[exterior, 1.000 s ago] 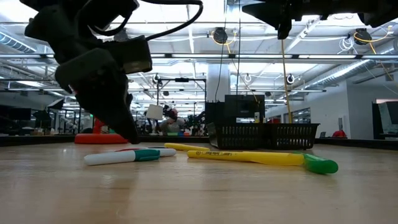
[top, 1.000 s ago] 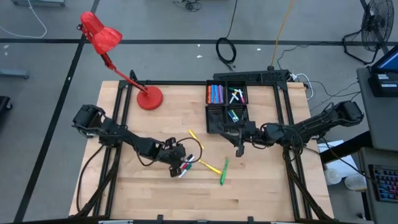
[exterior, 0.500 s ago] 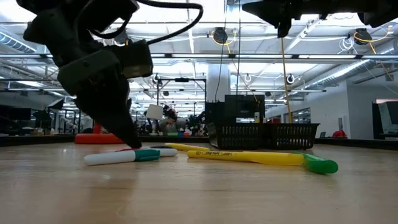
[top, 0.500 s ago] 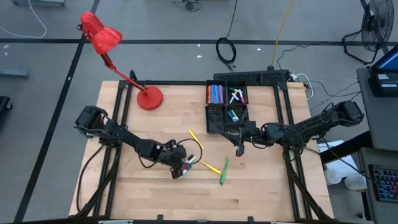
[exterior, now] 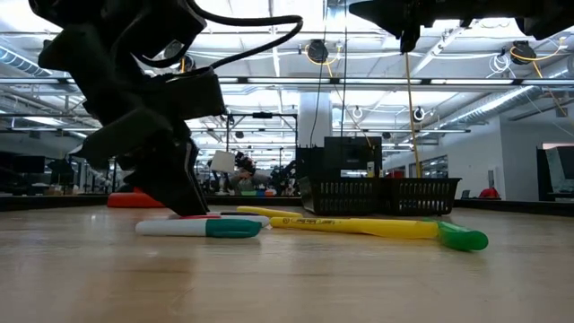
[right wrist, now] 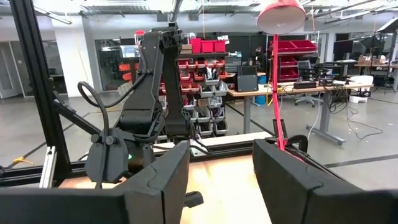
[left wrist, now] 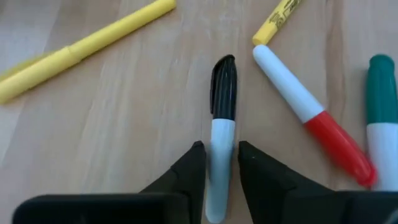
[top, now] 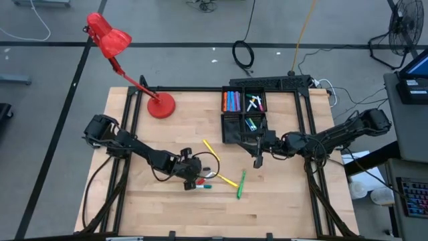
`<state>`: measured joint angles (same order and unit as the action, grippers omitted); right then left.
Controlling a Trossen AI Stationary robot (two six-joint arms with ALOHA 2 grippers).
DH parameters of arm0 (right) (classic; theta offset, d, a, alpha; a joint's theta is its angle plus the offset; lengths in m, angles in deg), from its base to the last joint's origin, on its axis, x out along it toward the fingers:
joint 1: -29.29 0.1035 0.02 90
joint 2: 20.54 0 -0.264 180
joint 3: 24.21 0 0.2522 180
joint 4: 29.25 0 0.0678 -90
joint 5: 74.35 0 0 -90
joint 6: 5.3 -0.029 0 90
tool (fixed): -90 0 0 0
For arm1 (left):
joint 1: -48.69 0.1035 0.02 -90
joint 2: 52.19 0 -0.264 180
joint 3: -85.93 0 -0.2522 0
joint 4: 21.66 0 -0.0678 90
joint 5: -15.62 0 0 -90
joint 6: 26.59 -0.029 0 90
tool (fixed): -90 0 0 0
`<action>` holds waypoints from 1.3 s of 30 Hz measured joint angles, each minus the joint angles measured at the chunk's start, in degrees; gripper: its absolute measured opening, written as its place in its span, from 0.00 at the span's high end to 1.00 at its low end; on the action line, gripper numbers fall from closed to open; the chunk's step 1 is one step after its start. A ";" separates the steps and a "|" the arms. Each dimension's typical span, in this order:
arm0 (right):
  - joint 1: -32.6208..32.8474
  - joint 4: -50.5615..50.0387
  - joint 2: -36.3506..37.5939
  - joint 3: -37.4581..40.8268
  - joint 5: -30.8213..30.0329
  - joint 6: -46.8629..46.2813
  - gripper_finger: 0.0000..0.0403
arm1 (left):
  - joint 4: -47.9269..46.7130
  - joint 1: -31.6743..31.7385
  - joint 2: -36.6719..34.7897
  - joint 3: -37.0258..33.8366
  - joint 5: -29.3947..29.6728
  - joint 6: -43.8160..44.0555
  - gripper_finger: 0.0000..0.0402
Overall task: Pick & Place Markers
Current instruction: Put the black and white highlighter pen into the top right black bin
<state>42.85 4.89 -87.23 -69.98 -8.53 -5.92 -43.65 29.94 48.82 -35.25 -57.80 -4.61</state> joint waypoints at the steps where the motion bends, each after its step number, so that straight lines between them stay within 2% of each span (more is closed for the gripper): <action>1: 0.00 -0.13 0.00 0.00 0.00 -0.10 0.59 | -0.09 0.03 0.02 -0.02 0.06 -0.69 0.77; 6: 0.00 -0.33 0.00 0.00 0.02 -0.18 0.59 | -0.66 0.10 0.02 -0.13 0.66 -3.85 0.92; 10: 0.00 -1.02 -0.01 0.00 0.01 -0.19 0.59 | -1.07 0.73 -0.49 -0.22 2.31 -4.71 0.93; 15: -0.57 -2.59 -0.01 0.00 -0.59 -0.11 0.59 | -2.31 0.56 -5.20 -0.82 6.94 -9.16 0.93; 19: -0.83 -7.17 0.00 0.00 -9.88 -0.19 0.59 | 3.30 0.09 -11.67 -0.42 10.75 -15.67 0.93; 22: -0.83 -12.48 0.00 0.00 -18.54 -0.21 0.59 | 10.12 0.86 -15.41 -1.09 10.04 -23.26 0.93; 26: -0.85 -18.96 0.00 0.00 -24.75 -0.22 0.59 | 23.82 4.45 -18.93 -3.49 2.58 -34.78 0.93; 29: -1.11 -21.47 -0.01 0.00 -25.19 -0.12 0.59 | 34.75 8.92 -19.65 -5.92 -9.06 -41.63 0.93; 32: -1.49 -21.33 0.00 0.00 -24.90 -0.02 0.59 | 44.66 13.64 -19.62 -7.72 -23.08 -43.52 0.93; 35: -2.58 -19.75 -0.42 0.00 -19.61 -0.20 0.59 | 50.17 17.17 -18.60 -7.96 -31.93 -40.99 0.93; 39: -3.55 -9.07 -4.10 0.00 -7.43 -0.22 0.59 | 50.56 18.67 -18.52 -8.07 -33.82 -39.48 0.93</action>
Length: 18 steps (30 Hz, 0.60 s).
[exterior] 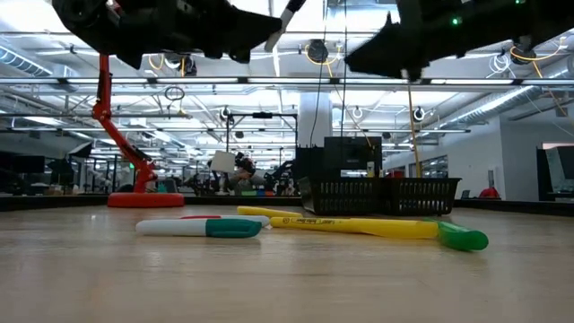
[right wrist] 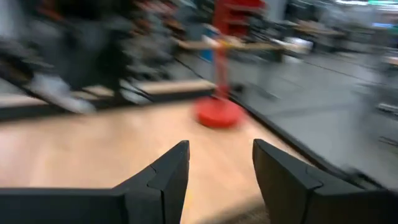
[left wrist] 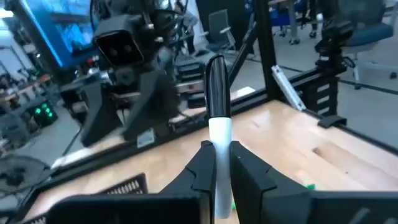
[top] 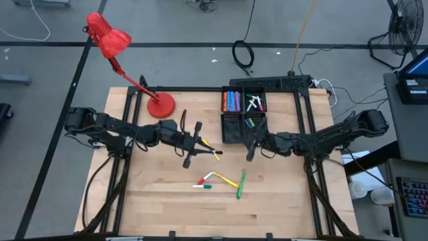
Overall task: Pick & Place Markers
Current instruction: Put the black and white highlighter pen into the top right black bin
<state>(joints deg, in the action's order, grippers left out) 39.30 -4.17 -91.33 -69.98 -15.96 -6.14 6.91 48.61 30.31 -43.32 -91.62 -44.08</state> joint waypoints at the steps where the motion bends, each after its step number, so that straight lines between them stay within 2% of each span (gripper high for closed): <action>1: -0.21 3.94 -1.64 0.00 3.24 0.08 0.58 | 0.07 0.15 -0.06 0.02 -0.20 -0.02 0.93; 4: -0.25 15.40 -6.94 0.00 11.20 3.02 0.53 | -0.39 0.12 0.03 0.02 -0.27 0.65 0.93; 7: -0.13 22.54 -10.95 -0.62 13.99 6.09 0.44 | -0.16 0.16 -0.02 0.04 0.69 -0.01 0.93; 13: 0.32 23.11 -16.87 -6.12 16.37 9.51 0.28 | -0.50 0.45 0.00 0.07 3.78 0.21 0.93; 18: 0.62 23.33 -20.23 -10.03 16.98 11.15 0.26 | -0.62 0.43 0.00 0.07 4.09 0.19 0.93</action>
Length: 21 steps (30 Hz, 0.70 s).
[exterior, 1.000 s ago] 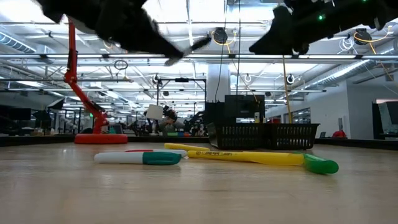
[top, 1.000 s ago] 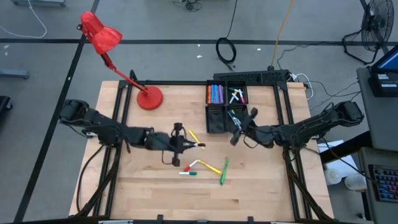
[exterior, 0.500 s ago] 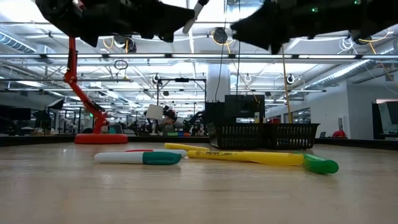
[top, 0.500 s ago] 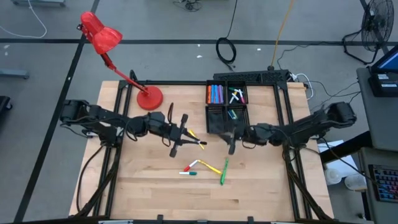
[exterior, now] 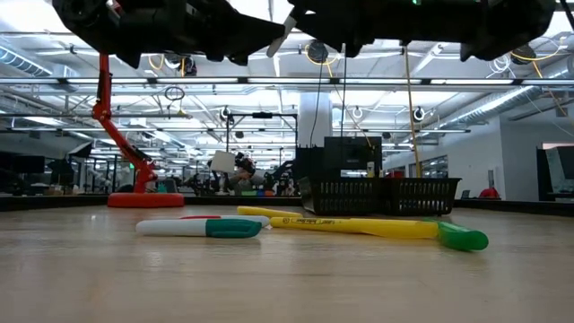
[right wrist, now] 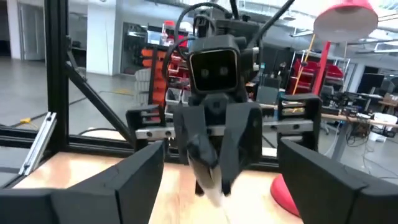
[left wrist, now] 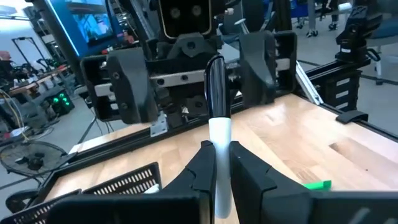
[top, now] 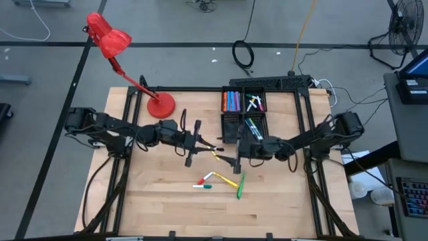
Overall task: Pick & Place Markers
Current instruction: Put the black and white highlighter pen into the top right black bin
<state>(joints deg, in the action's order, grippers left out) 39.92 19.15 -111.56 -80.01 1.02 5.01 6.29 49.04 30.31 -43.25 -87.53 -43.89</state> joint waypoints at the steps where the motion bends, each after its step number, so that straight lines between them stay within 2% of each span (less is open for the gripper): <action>1: 0.00 -0.28 -0.22 -0.11 0.00 0.04 0.27 | 0.00 -0.01 -0.01 0.00 0.23 0.00 0.93; 5: -0.02 -1.20 -0.87 -0.35 -0.04 0.92 0.33 | 0.04 0.01 -0.02 0.00 0.99 -0.02 0.93; 8: -0.04 -1.59 -0.88 -0.35 -0.04 2.85 0.41 | 0.25 0.01 -0.02 0.00 1.21 -0.01 0.93; 11: -0.04 -1.52 -0.85 -0.35 -0.04 4.11 0.55 | 0.39 0.01 -0.02 0.02 1.21 0.38 0.93; 16: -0.03 -1.13 -0.85 -0.35 1.21 6.01 0.84 | 0.50 0.01 -0.02 0.02 1.21 0.48 0.94; 18: -0.04 -1.83 -0.85 -0.33 2.13 6.08 0.95 | 0.50 0.01 -0.02 0.02 1.16 0.47 0.97; 21: -0.15 -2.71 -0.85 -0.33 2.82 5.75 0.97 | -0.05 0.01 -0.04 0.07 0.77 0.89 0.99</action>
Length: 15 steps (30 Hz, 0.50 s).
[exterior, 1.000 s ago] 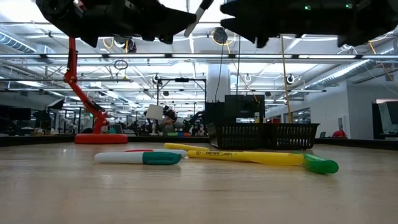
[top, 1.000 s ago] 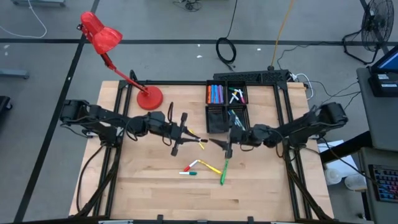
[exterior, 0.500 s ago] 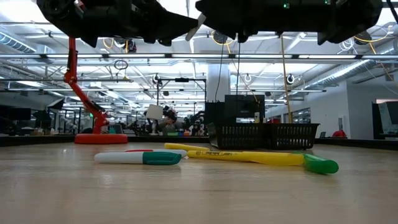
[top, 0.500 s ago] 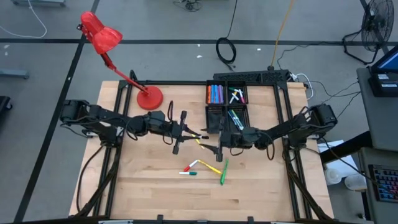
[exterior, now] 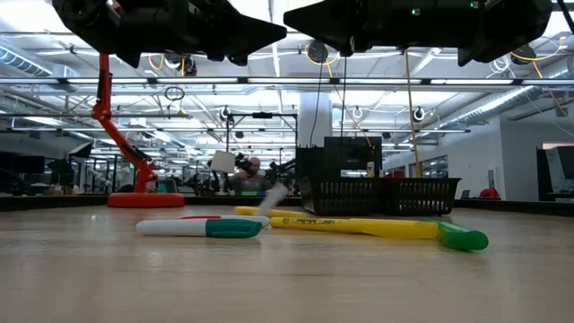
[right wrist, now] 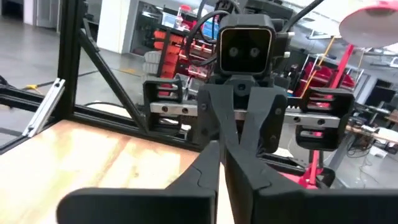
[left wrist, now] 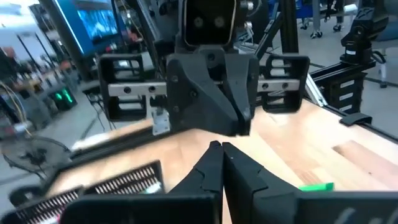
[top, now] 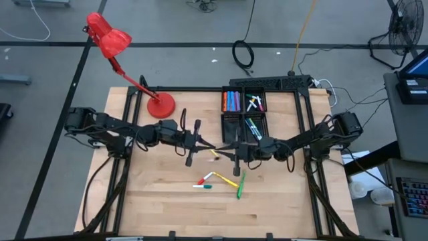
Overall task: Pick & Place Markers
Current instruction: Put the black and white highlighter pen into the top right black bin
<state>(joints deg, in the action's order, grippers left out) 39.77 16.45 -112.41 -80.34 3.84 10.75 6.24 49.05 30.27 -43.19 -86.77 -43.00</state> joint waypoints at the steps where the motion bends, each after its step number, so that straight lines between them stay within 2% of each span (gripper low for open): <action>1: 0.00 -0.13 0.00 0.00 -0.01 -1.19 0.97 | -0.86 0.00 -0.02 0.03 -0.07 0.64 0.98; 4: 0.20 -2.11 0.71 0.00 -0.06 -5.36 0.96 | -6.02 -0.15 -0.11 0.07 0.54 2.14 0.96; 7: 0.88 -13.68 2.12 -2.51 -2.73 -6.70 0.92 | -13.00 -0.82 -0.52 0.07 4.94 3.45 0.97; 9: 1.52 -25.26 2.22 -5.67 -7.01 -7.04 0.86 | -17.43 -1.59 -0.57 0.07 9.00 4.07 0.98; 11: 1.81 -34.45 1.95 -9.06 -10.05 -8.54 0.79 | -22.69 -2.67 -0.57 0.07 10.54 4.47 0.99; 15: 1.90 -38.09 1.11 -11.87 -10.47 -9.00 0.64 | -32.87 -6.93 -0.22 0.07 8.42 6.71 0.95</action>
<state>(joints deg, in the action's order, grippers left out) 41.67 -21.64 -111.30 -92.21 -6.63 1.75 -26.63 42.13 30.05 -43.12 -78.34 -36.29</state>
